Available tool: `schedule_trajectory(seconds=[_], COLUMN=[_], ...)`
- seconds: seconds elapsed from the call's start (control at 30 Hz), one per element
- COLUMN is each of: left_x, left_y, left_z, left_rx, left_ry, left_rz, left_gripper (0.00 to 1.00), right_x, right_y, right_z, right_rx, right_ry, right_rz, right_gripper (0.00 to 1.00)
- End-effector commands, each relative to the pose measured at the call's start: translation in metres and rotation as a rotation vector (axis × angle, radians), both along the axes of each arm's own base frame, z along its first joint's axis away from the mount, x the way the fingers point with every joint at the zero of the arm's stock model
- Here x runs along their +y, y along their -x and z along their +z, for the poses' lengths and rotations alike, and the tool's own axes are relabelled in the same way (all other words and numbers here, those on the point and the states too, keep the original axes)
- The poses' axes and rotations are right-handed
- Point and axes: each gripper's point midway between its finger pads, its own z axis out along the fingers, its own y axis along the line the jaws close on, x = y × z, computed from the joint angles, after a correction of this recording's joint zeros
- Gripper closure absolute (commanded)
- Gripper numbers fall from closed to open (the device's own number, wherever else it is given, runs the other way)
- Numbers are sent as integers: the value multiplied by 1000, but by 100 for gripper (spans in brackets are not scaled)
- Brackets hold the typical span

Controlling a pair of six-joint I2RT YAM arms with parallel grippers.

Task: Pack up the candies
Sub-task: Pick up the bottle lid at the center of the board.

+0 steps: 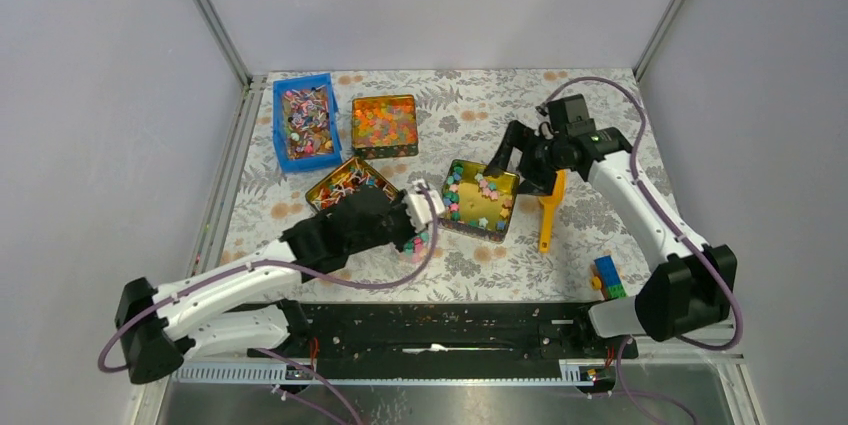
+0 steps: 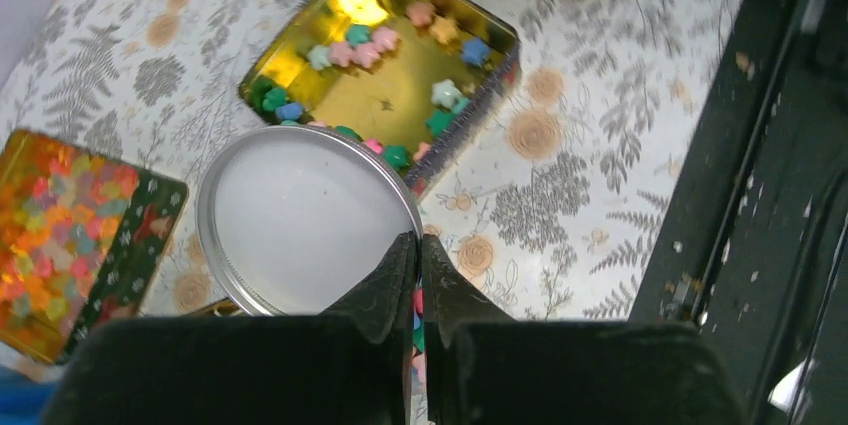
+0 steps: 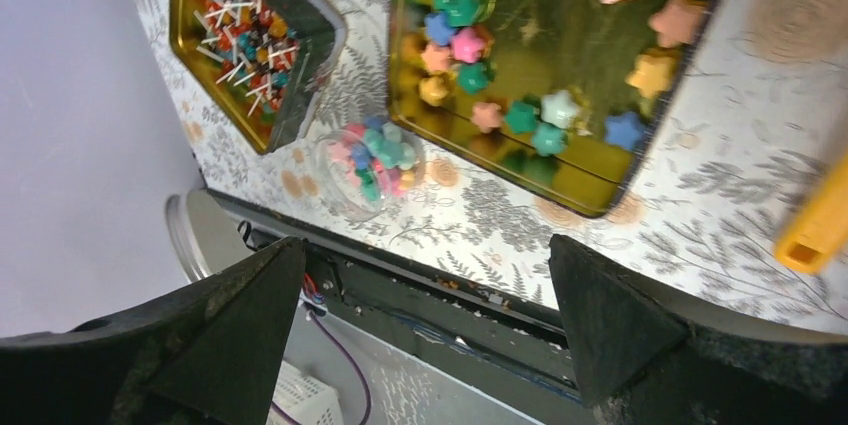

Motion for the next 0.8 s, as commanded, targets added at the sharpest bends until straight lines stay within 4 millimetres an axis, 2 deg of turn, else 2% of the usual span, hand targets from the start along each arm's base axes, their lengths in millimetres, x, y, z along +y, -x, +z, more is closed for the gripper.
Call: schedule_trajectory(seconds=[0.0, 0.13, 0.23, 0.43, 0.57, 0.77], left_x=[3, 19, 26, 34, 40, 50], left_y=[-11, -19, -24, -36, -45, -46], left_z=[41, 54, 60, 64, 60, 67], left_rx=[65, 117, 151, 242, 318, 356], left_ry=[318, 481, 575, 728, 810, 964], left_rz=[114, 204, 245, 301, 319, 274], left_gripper=[100, 100, 100, 100, 100, 100], right_x=[42, 70, 82, 84, 85, 86], right_y=[-9, -7, -5, -2, 2, 6], right_z=[20, 24, 26, 29, 30, 41], right_rx=[-44, -35, -28, -36, -32, -49], right_ry=[-89, -128, -149, -157, -170, -206], right_rz=[91, 154, 187, 206, 218, 221], right_gripper=[1, 1, 1, 1, 1, 1])
